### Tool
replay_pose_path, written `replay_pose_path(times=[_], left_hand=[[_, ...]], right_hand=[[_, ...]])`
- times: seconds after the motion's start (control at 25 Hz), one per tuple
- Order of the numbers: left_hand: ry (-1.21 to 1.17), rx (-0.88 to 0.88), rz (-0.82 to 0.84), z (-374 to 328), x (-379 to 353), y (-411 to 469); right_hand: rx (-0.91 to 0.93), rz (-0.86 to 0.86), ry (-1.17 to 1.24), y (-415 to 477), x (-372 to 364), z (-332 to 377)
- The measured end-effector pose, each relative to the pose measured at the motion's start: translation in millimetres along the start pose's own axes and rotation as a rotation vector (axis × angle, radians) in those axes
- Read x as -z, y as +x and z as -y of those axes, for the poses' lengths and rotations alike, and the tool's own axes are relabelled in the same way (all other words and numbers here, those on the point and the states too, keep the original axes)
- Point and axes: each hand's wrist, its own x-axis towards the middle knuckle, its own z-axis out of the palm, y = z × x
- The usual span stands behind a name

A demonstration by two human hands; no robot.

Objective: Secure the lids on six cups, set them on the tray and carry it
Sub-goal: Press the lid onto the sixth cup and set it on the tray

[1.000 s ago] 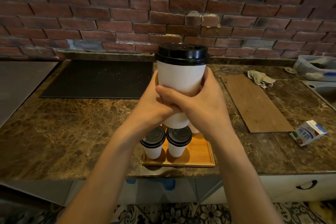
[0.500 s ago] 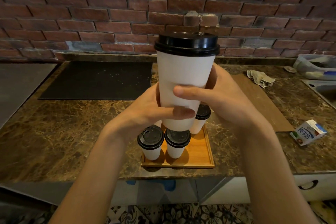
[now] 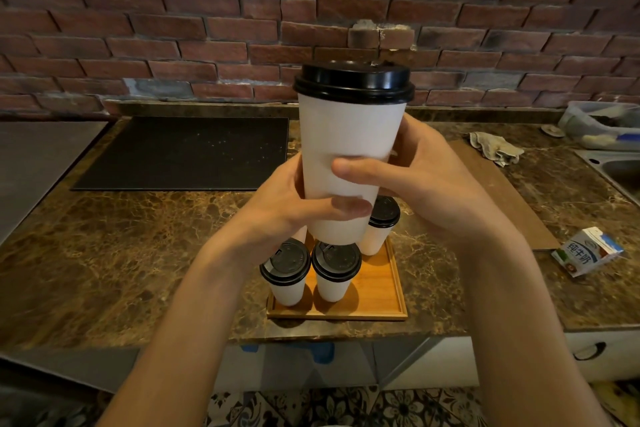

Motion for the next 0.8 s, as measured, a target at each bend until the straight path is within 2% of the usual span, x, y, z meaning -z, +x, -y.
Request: replay_pose_path(times=[0.4, 0.56, 0.8], left_hand=[[0.08, -0.085, -0.323, -2.7, -15.7, 9.6], [0.13, -0.125, -0.335, 0.8, -19.3, 11.9], [0.153, -0.133, -0.294, 0.3, -17.7, 11.4]], right_hand=[[0.019, -0.3, -0.152, -0.4, -21.2, 12.8], [0.016, -0.38, -0.194, -0.6, -28.9, 13.0], [0.024, -0.338, -0.166, -2.1, -23.1, 12.2]])
